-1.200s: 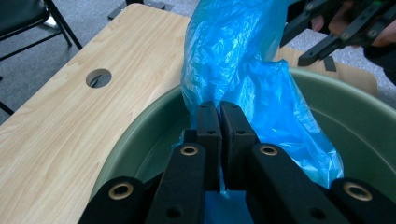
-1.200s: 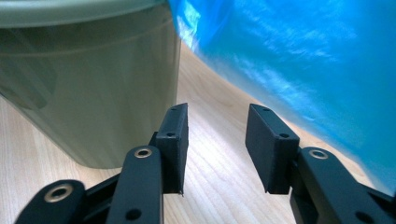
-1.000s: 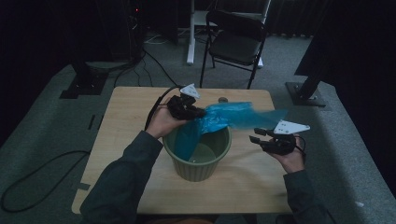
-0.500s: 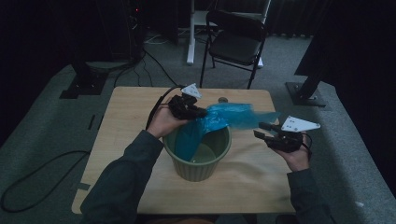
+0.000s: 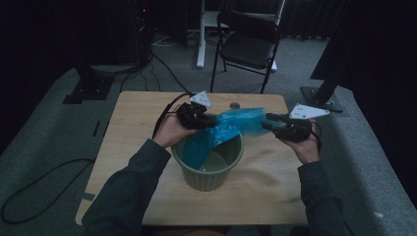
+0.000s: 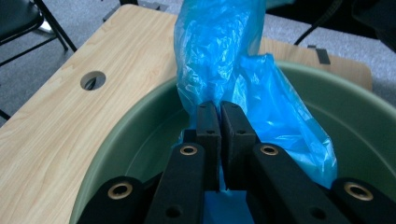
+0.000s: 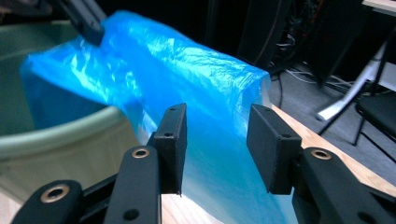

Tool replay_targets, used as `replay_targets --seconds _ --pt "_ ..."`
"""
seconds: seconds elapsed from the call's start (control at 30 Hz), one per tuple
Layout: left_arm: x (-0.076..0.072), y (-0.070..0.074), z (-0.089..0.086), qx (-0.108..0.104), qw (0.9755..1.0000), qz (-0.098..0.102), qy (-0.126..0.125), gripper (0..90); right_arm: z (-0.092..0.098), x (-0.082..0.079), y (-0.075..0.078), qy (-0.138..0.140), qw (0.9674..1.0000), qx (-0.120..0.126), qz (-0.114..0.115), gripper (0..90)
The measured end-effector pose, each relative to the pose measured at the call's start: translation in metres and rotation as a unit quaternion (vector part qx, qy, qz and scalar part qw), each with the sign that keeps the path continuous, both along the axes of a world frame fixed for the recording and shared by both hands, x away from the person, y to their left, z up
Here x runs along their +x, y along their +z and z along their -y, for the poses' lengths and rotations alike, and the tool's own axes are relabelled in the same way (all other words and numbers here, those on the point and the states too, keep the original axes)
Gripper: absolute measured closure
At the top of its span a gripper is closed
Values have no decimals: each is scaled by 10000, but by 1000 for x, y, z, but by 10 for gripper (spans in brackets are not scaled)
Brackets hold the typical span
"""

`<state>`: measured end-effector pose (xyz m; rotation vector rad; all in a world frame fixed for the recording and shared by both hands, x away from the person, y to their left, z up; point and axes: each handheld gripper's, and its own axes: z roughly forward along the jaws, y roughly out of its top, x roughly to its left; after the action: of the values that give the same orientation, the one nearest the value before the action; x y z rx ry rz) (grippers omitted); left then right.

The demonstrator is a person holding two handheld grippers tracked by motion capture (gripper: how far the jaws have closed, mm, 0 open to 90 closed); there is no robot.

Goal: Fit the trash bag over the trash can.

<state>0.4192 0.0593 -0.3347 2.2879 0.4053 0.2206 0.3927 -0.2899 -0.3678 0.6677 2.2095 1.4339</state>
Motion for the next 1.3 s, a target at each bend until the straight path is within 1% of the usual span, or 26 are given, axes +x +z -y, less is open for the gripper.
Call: replay_targets --seconds 0.03,0.07,0.1,0.17,0.23,0.27,0.3,0.33,0.37,0.4,0.47,0.5,0.57,0.6,0.63,0.7,0.73,0.8,0.9,0.93,0.97,1.07,1.13,1.17,1.27,1.3 --pt "-1 0 -2 10 10000 -1 -12 866 -3 4 1 125 9999 86 -58 640" --pt "-1 0 -2 10 10000 -1 -12 864 -3 4 1 125 9999 86 -58 640" --pt "-2 1 -3 -7 10000 13 1 859 -9 7 1 283 9995 62 -118 712" --pt "-3 3 -6 -40 10000 42 19 839 -14 6 1 377 9992 0 -115 764" --pt "-5 5 -8 -73 9999 86 49 770 -18 4 1 460 9989 -33 -105 806" --pt "-5 5 -8 -73 9999 86 49 734 -19 3 2 507 9987 -34 -104 821" --pt "-7 7 -9 -103 9998 135 60 734 -19 3 2 507 9987 -34 -104 821" --pt "-7 7 -9 -103 9998 135 60 698 -19 3 2 507 9987 -34 -104 821" --pt "-10 13 -13 -226 9995 213 83 655 -23 -1 2 644 9978 -65 -119 844" --pt "-10 13 -13 -226 9995 213 83 635 -23 -1 2 644 9978 -65 -119 844" --pt "-12 15 -12 -307 9992 235 78 615 -26 -2 1 715 9973 -72 -148 846" --pt "-12 16 -9 -333 9991 247 30 603 -29 -3 1 793 9967 -73 -168 846" --pt "-12 16 -6 -338 9991 268 17 585 -30 -3 1 830 9964 -77 -182 846" --pt "-13 19 1 -362 9988 312 -38 576 -33 -3 0 893 9958 -99 -191 847" --pt "-13 19 1 -362 9988 312 -38 564 -33 -3 0 893 9958 -99 -191 847" --pt "-13 23 13 -413 9984 369 -149 550 -39 -4 -1 1006 9946 -128 -199 848" --pt "-13 23 13 -413 9984 369 -149 544 -40 -4 -1 1038 9943 -127 -206 848" --pt "-13 24 20 -419 9981 408 -204 533 -43 -5 -1 1086 9938 -116 -213 850" --pt "-14 24 36 -343 9978 483 -281 520 -45 -6 -1 1156 9930 -131 -211 850" --pt "-14 24 36 -343 9978 483 -281 513 -47 -7 -1 1188 9926 -142 -218 849" --pt "-16 23 47 -289 9976 523 -355 503 -49 -9 0 1247 9919 -168 -200 849" --pt "-19 22 58 -224 9972 579 -406 498 -52 -11 2 1317 9910 -193 -167 850" --pt "-19 21 61 -201 9973 576 -411 504 -53 -12 3 1337 9907 -199 -156 850" --pt "-20 19 65 -182 9973 569 -424 504 -53 -13 3 1360 9904 -199 -153 850" --pt "-20 18 68 -124 9974 571 -420 643 -54 -14 3 1411 9897 -215 -139 851" --pt "-21 16 70 -49 9975 573 -421 643 -54 -15 3 1405 9897 -243 -139 850"
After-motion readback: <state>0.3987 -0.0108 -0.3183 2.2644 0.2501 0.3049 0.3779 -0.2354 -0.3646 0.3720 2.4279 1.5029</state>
